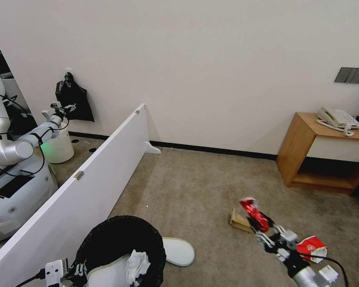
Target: Pick up the trash bin, then pick up the garbage from the floor and place it into the trash bin.
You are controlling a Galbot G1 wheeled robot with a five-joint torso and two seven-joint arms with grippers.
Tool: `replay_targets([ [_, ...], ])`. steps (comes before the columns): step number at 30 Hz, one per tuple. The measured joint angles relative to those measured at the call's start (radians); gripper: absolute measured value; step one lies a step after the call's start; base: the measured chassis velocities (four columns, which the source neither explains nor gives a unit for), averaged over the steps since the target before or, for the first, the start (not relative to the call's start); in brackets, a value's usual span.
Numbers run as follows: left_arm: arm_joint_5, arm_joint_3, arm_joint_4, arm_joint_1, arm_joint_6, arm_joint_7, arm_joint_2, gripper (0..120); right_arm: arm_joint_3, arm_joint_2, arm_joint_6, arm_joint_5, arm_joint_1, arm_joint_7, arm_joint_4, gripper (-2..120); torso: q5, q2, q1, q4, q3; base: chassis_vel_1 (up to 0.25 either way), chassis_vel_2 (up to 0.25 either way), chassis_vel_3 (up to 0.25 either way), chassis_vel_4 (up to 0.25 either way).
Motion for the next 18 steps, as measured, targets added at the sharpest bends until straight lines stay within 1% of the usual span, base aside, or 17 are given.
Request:
replay_targets([
  [1, 0.000, -0.001, -0.002, 0.000, 0.004, -0.002, 0.000, 4, -0.065, -0.034, -0.004, 0.036, 0.035, -0.004, 0.023, 50, 0.0000, 0.000, 0.000, 0.0003, 0.000, 0.000, 0.000, 0.000, 0.000],
  [2, 0.000, -0.001, -0.002, 0.000, 0.004, -0.002, 0.000, 4, -0.065, -0.034, -0.004, 0.036, 0.035, -0.004, 0.023, 50, 0.0000, 0.000, 0.000, 0.0003, 0.000, 0.000, 0.000, 0.000, 0.000],
  [4, 0.004, -0.002, -0.003, 0.001, 0.013, -0.009, 0.005, 4, -0.181, -0.072, -0.002, 0.092, 0.124, -0.014, 0.025, 50, 0.0001, 0.000, 0.000, 0.0003, 0.000, 0.000, 0.000, 0.000, 0.000],
  [5, 0.004, -0.002, -0.003, 0.001, 0.013, -0.009, 0.005, 4, -0.181, -0.072, -0.002, 0.092, 0.124, -0.014, 0.025, 50, 0.0001, 0.000, 0.000, 0.0003, 0.000, 0.000, 0.000, 0.000, 0.000],
  [7, 0.010, -0.002, -0.008, 0.002, 0.019, -0.013, 0.010, 4, -0.297, -0.091, 0.006, 0.146, 0.227, -0.024, 0.004, 50, 0.0003, 0.000, 0.000, 0.0005, 0.000, 0.000, 0.000, 0.000, 0.000],
  [8, 0.014, -0.003, -0.011, 0.002, 0.021, -0.013, 0.011, 4, -0.343, -0.096, 0.008, 0.168, 0.275, -0.029, -0.005, 50, 0.0003, 0.000, 0.000, 0.0001, 0.000, 0.000, 0.000, 0.000, 0.000],
  [9, 0.014, -0.003, -0.011, 0.002, 0.021, -0.013, 0.011, 4, -0.343, -0.096, 0.008, 0.168, 0.275, -0.029, -0.005, 50, 0.0003, 0.000, 0.000, 0.0001, 0.000, 0.000, 0.000, 0.000, 0.000],
  [12, 0.018, -0.002, -0.015, 0.002, 0.026, -0.015, 0.011, 4, -0.473, -0.100, 0.011, 0.257, 0.422, -0.050, -0.013, 50, 0.0000, 0.000, 0.000, 0.0002, 0.000, 0.000, 0.000, 0.000, 0.000],
  [13, 0.018, -0.002, -0.015, 0.002, 0.026, -0.015, 0.011, 4, -0.473, -0.100, 0.011, 0.257, 0.422, -0.050, -0.013, 50, 0.0000, 0.000, 0.000, 0.0002, 0.000, 0.000, 0.000, 0.000, 0.000],
  [15, 0.021, 0.002, -0.016, 0.000, 0.030, -0.016, 0.008, 4, -0.554, -0.098, 0.011, 0.330, 0.512, -0.072, -0.013, 50, -0.0003, 0.000, 0.000, 0.0004, 0.000, 0.000, 0.000, 0.000, 0.000],
  [17, 0.022, 0.003, -0.016, 0.000, 0.031, -0.016, 0.007, 4, -0.577, -0.097, 0.011, 0.346, 0.534, -0.079, -0.013, 50, -0.0004, 0.000, 0.000, 0.0002, 0.000, 0.000, 0.000, 0.000, 0.000],
  [18, 0.024, 0.007, -0.016, -0.001, 0.032, -0.016, 0.006, 4, -0.638, -0.093, 0.011, 0.386, 0.591, -0.099, -0.015, 50, 0.0000, 0.000, 0.000, 0.0002, 0.000, 0.000, 0.000, 0.000, 0.000],
])
